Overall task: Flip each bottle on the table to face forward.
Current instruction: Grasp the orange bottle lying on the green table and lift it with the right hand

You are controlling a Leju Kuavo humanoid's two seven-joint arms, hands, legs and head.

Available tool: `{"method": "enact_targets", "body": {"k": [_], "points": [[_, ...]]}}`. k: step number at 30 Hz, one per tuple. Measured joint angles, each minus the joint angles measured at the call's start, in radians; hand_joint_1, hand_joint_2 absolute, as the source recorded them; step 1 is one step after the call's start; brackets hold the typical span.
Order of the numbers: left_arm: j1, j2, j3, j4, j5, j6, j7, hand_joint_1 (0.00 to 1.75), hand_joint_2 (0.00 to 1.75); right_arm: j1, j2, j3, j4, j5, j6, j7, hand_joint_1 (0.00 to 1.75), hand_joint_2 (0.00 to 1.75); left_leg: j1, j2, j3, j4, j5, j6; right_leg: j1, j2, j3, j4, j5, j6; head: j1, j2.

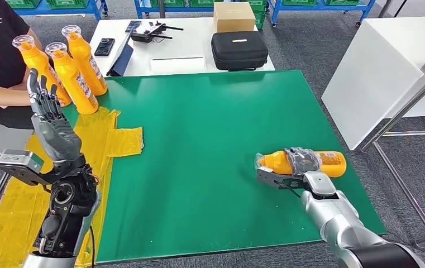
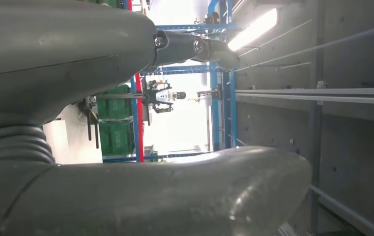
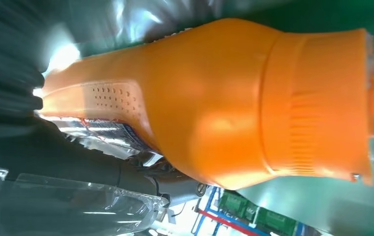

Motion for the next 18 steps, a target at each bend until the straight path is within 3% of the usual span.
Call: {"method": "enact_targets", "body": {"k": [14, 18], "points": [[-0.008, 0.01, -0.008, 0.021, 0.031, 0.009, -0.015, 0.0, 0.0, 0.008, 0.021, -0.044, 0.0, -0.054, 0.001, -0.013, 1.75, 1.75, 0.0, -0.003, 0.001, 0.0, -0.001, -0.001, 0.0, -0.001, 0.0, 0.0, -0.002, 0.0, 0.0, 0.0], [-0.024, 0.013, -0.028, 0.041, 0.042, 0.01, -0.02, 0.0, 0.0, 0.007, 0.057, -0.066, 0.0, -0.081, -0.013, -0.054, 1.75, 1.75, 0.0, -0.003, -0.001, 0.0, 0.0, -0.001, 0.0, -0.002, 0.001, 0.0, -0.001, 0.0, 0.0, 0.0]]}}
